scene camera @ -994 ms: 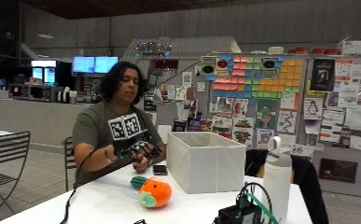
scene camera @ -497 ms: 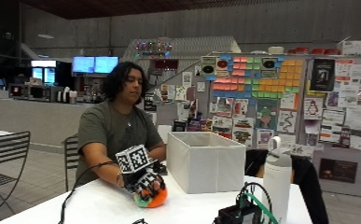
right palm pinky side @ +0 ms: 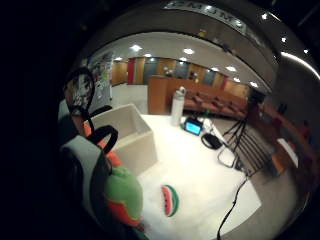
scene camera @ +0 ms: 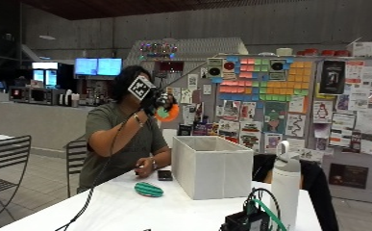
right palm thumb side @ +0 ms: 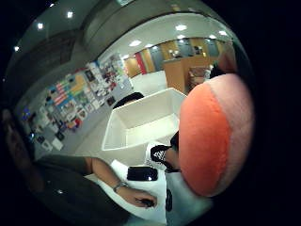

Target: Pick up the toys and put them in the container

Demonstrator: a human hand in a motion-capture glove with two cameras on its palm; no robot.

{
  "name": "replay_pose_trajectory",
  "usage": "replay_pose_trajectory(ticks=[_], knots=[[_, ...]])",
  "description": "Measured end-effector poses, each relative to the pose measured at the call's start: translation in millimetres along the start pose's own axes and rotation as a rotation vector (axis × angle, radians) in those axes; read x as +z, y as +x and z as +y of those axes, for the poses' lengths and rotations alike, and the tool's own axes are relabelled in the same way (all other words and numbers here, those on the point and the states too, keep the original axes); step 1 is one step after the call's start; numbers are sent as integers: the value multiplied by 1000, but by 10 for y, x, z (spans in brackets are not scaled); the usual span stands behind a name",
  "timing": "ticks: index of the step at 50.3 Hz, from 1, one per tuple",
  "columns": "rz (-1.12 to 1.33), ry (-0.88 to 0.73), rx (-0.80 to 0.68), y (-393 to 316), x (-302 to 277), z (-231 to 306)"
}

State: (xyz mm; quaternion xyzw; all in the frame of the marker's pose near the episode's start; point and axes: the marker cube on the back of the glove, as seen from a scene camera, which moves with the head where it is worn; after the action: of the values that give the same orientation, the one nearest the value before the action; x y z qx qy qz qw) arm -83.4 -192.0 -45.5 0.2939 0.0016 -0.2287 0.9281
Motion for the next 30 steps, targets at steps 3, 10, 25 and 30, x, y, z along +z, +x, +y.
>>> replay_pose_trajectory(ticks=[3, 10, 25, 30], knots=[[124, -6, 174, 72, 111, -506], [214, -123, 252, 345, 502, -1170], [255, -436, 307, 896, 1170, -1273], [239, -429, 379, 860, 1102, -1173]])
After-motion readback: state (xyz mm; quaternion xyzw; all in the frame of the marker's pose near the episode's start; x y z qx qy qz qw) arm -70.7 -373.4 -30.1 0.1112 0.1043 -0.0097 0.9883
